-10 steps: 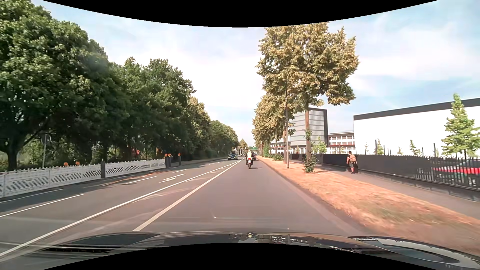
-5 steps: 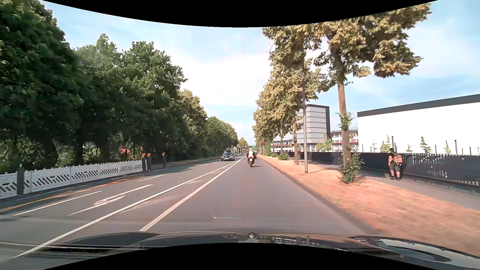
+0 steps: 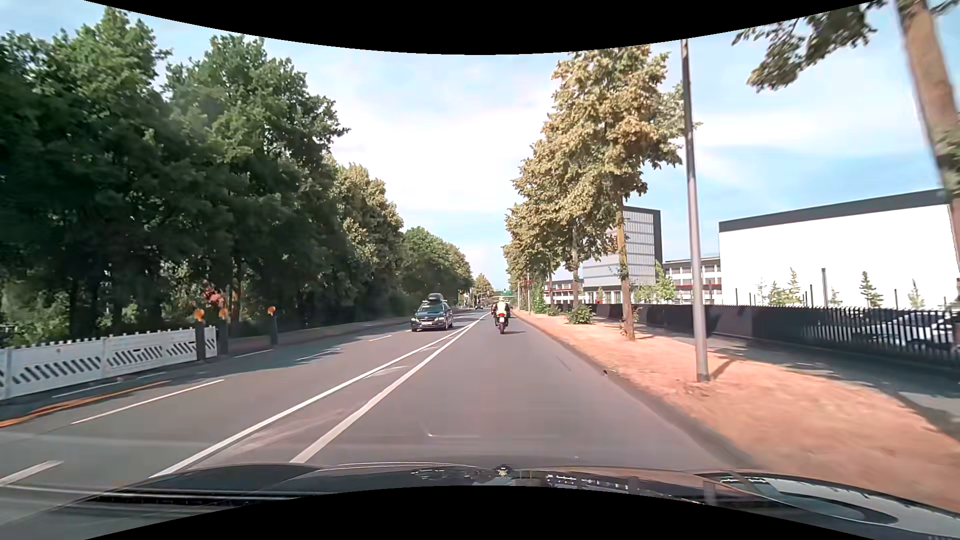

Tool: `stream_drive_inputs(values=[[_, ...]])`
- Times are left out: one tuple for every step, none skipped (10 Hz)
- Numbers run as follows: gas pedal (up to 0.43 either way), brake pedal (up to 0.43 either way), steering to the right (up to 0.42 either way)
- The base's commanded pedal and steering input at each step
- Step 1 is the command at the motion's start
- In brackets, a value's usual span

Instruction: Follow the waypoints while adhering to traffic rules and regulations

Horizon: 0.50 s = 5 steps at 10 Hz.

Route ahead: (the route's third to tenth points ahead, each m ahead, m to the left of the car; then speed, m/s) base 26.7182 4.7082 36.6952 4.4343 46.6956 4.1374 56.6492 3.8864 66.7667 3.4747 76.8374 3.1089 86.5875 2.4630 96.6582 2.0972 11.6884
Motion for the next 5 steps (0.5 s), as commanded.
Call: stream_drive_inputs(values=[[0.169,0.0,0.005],[0.169,0.0,0.005],[0.169,0.0,0.005],[0.169,0.0,0.005],[0.169,0.0,0.005]])
